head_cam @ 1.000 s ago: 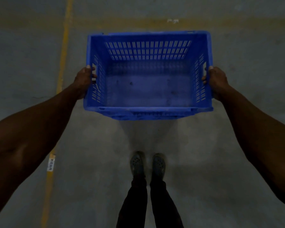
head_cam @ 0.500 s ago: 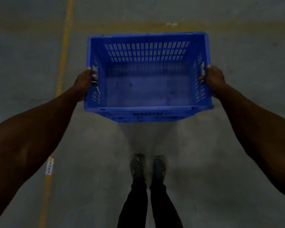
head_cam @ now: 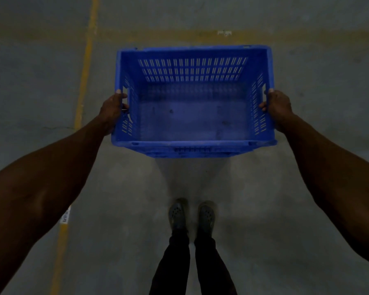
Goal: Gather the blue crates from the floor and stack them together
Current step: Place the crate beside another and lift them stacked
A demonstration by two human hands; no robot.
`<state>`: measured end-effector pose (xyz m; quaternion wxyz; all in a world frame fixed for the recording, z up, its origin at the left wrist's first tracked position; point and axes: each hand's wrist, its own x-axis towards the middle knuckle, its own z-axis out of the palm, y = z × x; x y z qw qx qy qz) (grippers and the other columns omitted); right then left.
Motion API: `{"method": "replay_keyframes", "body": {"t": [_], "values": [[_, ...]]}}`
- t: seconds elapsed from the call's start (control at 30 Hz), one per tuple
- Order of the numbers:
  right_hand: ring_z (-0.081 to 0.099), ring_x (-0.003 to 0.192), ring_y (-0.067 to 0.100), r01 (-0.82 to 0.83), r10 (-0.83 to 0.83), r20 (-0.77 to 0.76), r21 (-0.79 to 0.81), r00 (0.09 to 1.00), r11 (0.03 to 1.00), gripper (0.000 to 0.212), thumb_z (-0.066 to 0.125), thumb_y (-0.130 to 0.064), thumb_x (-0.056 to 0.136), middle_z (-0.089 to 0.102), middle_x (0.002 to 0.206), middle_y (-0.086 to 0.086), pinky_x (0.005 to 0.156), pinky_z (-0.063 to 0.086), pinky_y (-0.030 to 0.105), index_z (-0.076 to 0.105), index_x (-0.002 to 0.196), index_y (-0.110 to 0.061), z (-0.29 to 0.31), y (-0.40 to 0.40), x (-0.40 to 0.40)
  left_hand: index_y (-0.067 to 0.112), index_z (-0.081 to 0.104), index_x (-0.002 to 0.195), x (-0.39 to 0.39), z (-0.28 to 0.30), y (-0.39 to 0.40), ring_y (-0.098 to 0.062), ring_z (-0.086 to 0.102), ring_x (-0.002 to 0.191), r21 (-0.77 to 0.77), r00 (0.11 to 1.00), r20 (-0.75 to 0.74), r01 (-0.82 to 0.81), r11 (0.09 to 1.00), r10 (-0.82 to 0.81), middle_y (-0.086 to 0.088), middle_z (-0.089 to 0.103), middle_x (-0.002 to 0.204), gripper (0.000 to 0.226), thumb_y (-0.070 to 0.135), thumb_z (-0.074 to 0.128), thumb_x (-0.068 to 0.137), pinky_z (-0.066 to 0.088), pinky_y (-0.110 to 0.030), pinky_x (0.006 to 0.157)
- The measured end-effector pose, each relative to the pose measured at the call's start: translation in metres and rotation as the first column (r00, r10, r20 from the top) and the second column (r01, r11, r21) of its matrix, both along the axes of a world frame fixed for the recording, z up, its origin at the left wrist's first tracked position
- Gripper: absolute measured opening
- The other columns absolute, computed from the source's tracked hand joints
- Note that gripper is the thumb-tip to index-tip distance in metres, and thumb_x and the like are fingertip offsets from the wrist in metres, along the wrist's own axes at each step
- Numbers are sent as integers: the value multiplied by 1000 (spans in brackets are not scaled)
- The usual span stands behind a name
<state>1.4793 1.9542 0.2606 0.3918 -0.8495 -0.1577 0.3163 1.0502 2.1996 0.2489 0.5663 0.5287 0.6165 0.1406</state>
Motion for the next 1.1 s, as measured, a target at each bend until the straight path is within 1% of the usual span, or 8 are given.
{"method": "replay_keyframes", "body": {"t": [0.27, 0.4, 0.53, 0.7, 0.77, 0.87, 0.97, 1.1], "values": [[54, 54, 8, 40, -40, -34, -5, 999, 999, 33, 34, -39, 104, 60, 67, -1, 60, 44, 23, 55, 109, -14, 4, 5, 0, 20, 56, 118, 6, 5, -3, -28, 62, 87, 12, 1000, 11, -22, 1000, 22, -4, 63, 90, 46, 59, 35, 103, 53, -46, 88], [55, 52, 4, 13, -14, -3, -11, 1000, 1000, 33, 32, -40, 104, 60, 67, -1, 61, 45, 22, 54, 108, -15, 3, 4, -2, 17, 56, 121, 6, 4, 1, -25, 63, 83, 33, 999, -36, -22, 999, 24, -5, 63, 92, 51, 59, 34, 103, 53, -50, 90], [60, 54, 5, 1, -2, -26, -45, 1000, 999, 39, 31, -45, 104, 63, 71, 0, 72, 52, 31, 55, 101, -16, 6, 4, 0, 4, 50, 132, 8, 8, -2, -29, 63, 92, 137, 985, -164, -32, 990, 54, -15, 64, 114, 58, 53, 34, 105, 54, -50, 91], [62, 98, 20, -116, 124, 52, -134, 991, 984, 50, 44, -53, 96, 61, 112, 1, 87, 51, 38, 51, 131, -18, 38, -1, -10, 16, 29, 154, 5, 29, -11, -30, 55, 126, 209, 960, -259, -49, 977, 104, -14, 47, 149, 62, 47, 44, 102, 48, -42, 103], [61, 109, 23, -139, 148, 64, -127, 987, 982, 54, 47, -51, 96, 58, 127, 3, 90, 51, 40, 44, 140, -19, 57, -5, -18, 19, 31, 154, 0, 44, -17, -29, 51, 131, 249, 958, -262, -49, 967, 116, -12, 44, 151, 66, 47, 51, 98, 48, -49, 106], [53, 126, 27, -109, 117, 60, -118, 991, 987, 66, 51, -51, 95, 48, 147, 10, 99, 48, 42, 34, 150, -18, 91, -11, -28, 20, 43, 147, 0, 77, -33, -23, 51, 127, 273, 965, -244, -30, 962, 99, -10, 46, 147, 54, 41, 55, 99, 48, -42, 103], [61, 103, 21, -46, 44, -32, -65, 999, 997, 49, 54, -43, 96, 60, 132, 10, 83, 50, 34, 51, 137, -16, 135, -19, -41, 13, 58, 133, 1, 123, -58, -18, 58, 106, 174, 988, -49, -136, 975, 147, -4, 64, 121, 36, 31, 54, 102, 50, -32, 85], [62, 77, 21, -33, 42, -213, 42, 976, 999, 21, 50, -33, 100, 69, 110, 15, 64, 48, 29, 60, 107, -16, 215, -40, -66, 17, 66, 109, -11, 203, -99, -16, 65, 78, -22, 953, 189, -237, 971, 237, 2, 67, 92, 21, 28, 48, 105, 51, -29, 74]]}}
